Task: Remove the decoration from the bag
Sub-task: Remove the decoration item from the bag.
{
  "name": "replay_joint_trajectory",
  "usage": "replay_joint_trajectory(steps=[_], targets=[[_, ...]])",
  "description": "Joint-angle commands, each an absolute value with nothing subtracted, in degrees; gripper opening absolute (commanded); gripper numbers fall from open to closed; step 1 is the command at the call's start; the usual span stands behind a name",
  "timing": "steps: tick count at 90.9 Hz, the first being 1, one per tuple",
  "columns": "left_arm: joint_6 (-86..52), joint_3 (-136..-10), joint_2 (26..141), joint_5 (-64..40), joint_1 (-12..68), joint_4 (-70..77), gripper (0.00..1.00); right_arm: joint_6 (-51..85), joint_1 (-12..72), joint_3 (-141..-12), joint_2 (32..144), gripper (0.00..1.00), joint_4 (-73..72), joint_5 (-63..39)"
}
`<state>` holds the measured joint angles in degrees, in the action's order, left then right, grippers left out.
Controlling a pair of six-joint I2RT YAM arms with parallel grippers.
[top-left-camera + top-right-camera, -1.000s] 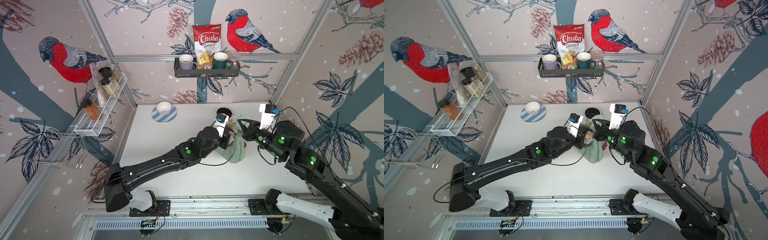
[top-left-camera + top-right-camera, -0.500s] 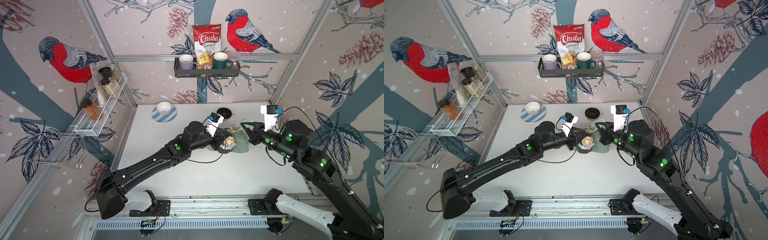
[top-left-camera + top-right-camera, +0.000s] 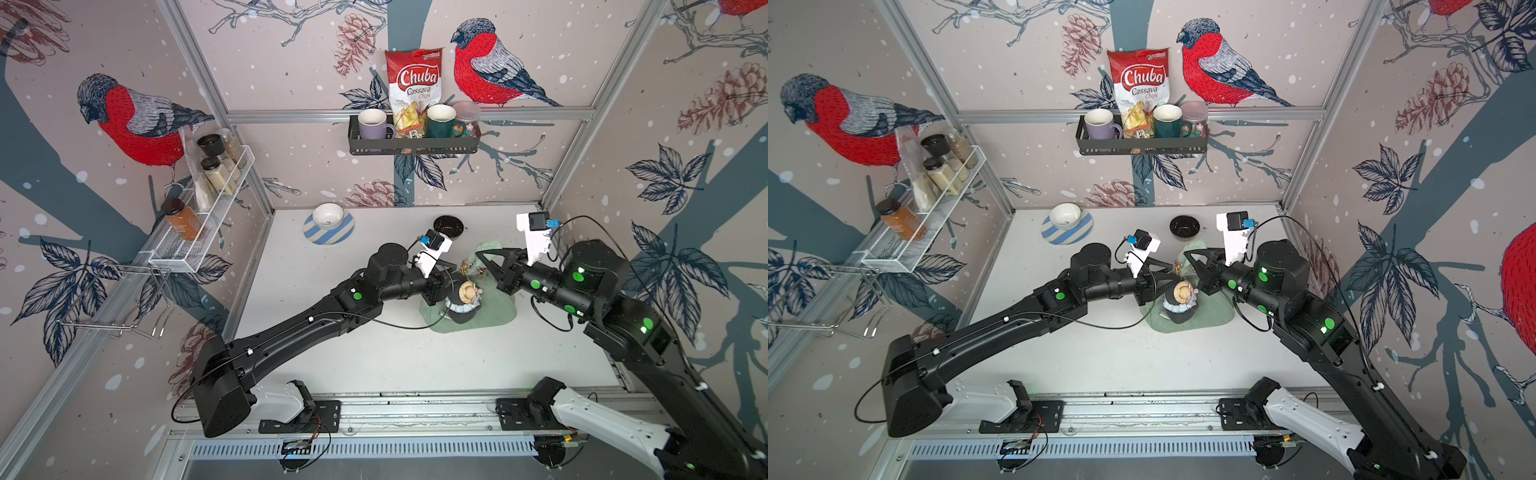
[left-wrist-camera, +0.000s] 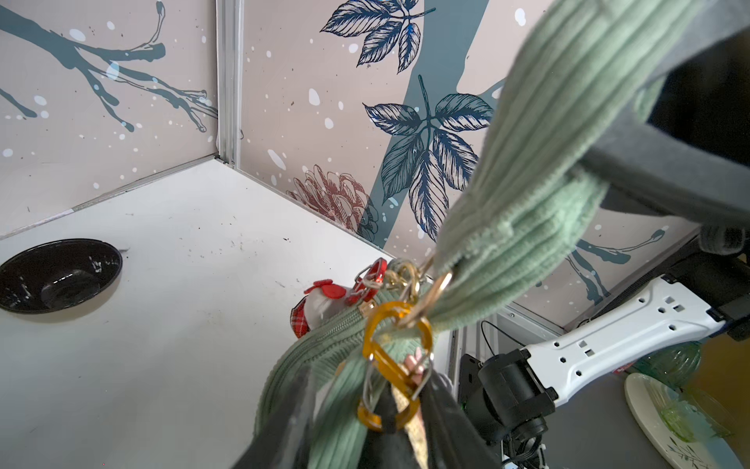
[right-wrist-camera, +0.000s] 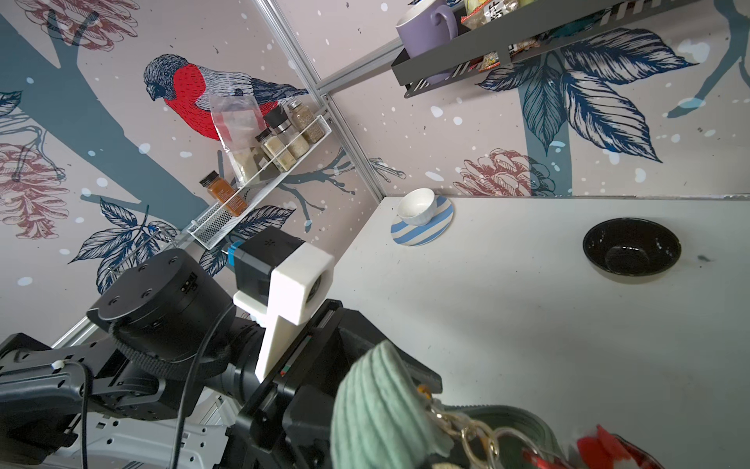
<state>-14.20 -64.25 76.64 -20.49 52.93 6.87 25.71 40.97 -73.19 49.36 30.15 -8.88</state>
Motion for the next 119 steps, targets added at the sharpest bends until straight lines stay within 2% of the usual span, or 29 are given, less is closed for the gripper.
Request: replay_joint_trajectory(steps=[1,15,25,34,43,53,59,67,78,91,108,119], targets=[[-14.55,-64.19,76.85,-18.76,53.20,9.60,0.50,28.16,41.02,-73.29,49.40,0.00,25.91,-10.29],[-14.65,-64.26,76.99,-20.28,53.26,10.62,0.60,28.10,41.04,-73.30,49.07,0.00,25.86,-11.06],[-13.66,-65.08,77.09,-22.33,53.26,9.82,0.49,27.74,41.02,-73.30,48.96,0.00,26.06,-11.31],[-13.04,-65.14,76.49,-22.76,53.17,9.17,0.46,27.39,40.97,-73.15,48.93,0.00,26.39,-11.20],[-11.74,-64.92,75.74,-21.53,53.18,7.33,0.47,27.40,40.86,-73.08,48.94,0.00,26.75,-10.45],[-10.70,-64.56,74.63,-18.86,53.22,5.38,0.55,27.72,40.83,-73.21,49.04,0.00,26.82,-10.10],[-10.63,-64.13,74.13,-18.00,53.17,5.20,0.56,27.84,40.80,-73.26,49.12,0.00,26.93,-9.81],[-11.00,-63.51,73.67,-17.35,53.17,5.67,0.49,28.07,40.79,-73.46,49.20,0.00,27.07,-9.42],[-11.67,-63.66,74.36,-18.67,53.62,6.67,0.47,28.46,40.78,-73.56,49.22,0.00,26.95,-9.07],[-11.05,-64.16,74.70,-17.73,54.66,6.77,0.47,28.62,40.78,-73.74,49.45,0.00,27.06,-8.77],[-10.88,-65.22,75.76,-17.68,54.67,6.75,0.53,28.74,40.74,-73.74,49.52,0.00,26.91,-9.46],[-11.20,-65.01,75.65,-18.37,54.50,8.16,0.49,28.56,40.79,-73.89,49.44,0.00,27.20,-9.98]])
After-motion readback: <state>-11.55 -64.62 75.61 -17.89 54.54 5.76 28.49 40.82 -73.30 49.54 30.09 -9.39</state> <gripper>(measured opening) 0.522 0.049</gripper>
